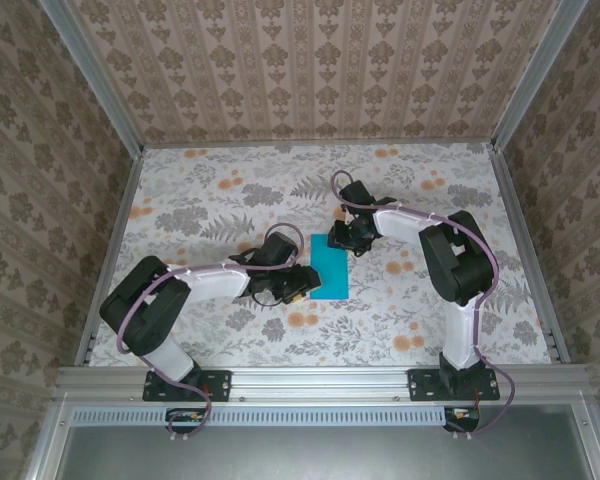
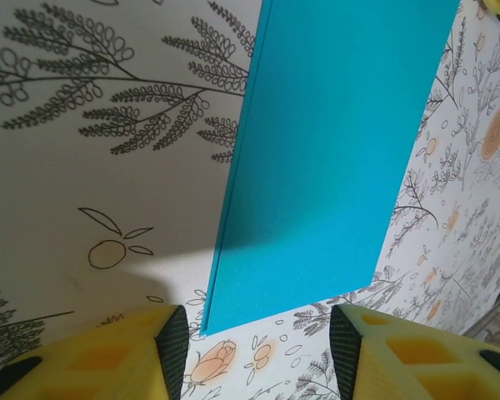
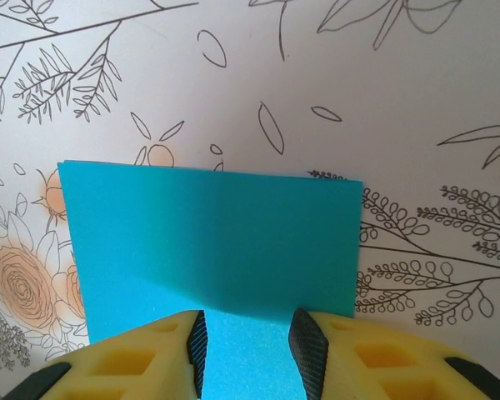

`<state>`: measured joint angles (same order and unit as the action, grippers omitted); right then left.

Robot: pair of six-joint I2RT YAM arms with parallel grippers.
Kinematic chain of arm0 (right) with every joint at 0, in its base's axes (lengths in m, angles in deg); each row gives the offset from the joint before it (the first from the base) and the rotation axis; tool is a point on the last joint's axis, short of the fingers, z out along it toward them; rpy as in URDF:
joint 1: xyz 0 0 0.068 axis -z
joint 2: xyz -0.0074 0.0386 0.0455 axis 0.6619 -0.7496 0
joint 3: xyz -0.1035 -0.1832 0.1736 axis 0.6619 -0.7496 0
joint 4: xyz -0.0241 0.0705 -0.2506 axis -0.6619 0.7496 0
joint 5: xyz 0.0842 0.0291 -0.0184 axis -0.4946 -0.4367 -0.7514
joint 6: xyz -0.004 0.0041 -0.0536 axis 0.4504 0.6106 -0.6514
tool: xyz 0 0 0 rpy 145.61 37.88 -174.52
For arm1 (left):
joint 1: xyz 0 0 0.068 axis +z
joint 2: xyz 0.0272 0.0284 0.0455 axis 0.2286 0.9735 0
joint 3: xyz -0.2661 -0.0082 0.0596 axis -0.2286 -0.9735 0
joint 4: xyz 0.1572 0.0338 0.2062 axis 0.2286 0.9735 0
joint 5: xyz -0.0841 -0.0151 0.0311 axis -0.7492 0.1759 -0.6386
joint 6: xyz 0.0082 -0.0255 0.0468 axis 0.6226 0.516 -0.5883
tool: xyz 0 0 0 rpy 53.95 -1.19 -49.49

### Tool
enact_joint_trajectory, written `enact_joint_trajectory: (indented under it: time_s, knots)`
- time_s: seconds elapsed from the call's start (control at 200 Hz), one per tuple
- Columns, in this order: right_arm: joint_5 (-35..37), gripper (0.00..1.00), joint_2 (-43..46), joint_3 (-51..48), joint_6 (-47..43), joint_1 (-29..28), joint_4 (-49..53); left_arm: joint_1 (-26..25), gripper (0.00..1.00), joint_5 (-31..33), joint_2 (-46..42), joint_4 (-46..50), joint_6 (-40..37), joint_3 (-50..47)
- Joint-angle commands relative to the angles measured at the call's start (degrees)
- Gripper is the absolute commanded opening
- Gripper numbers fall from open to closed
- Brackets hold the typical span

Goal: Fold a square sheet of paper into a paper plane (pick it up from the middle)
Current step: Move the square sheet of paper to the center of the table, then fold the triangle a second time at the center of the table.

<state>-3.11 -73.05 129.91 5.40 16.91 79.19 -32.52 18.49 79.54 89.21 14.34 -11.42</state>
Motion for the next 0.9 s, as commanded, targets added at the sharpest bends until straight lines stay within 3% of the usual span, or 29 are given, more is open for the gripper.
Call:
enact_joint_trajectory:
  time_s: [0.0,0.305,0.54,0.81,0.895]
  knots:
    - [2.1,0.39,-3.9,-3.8,1.0,0.9,2.3,-0.5,0.5,0.2,1.3,1.5,1.3,2.5]
    - [1.3,0.38,-4.3,-4.9,0.8,1.6,1.5,-1.2,0.46,0.3,3.3,4.6,0.8,5.1]
    - [0.9,0.38,-4.4,-5.2,0.6,2.0,1.0,-1.9,0.5,3.0,4.3,11.4,-1.1,7.9]
    - [0.1,0.38,-4.6,-5.4,0.4,2.0,0.7,-2.6,0.5,1.7,6.6,10.7,-1.3,8.9]
    - [0.2,0.38,-4.7,-5.5,0.5,2.0,0.7,-2.8,0.45,1.0,6.7,9.8,-1.6,9.2]
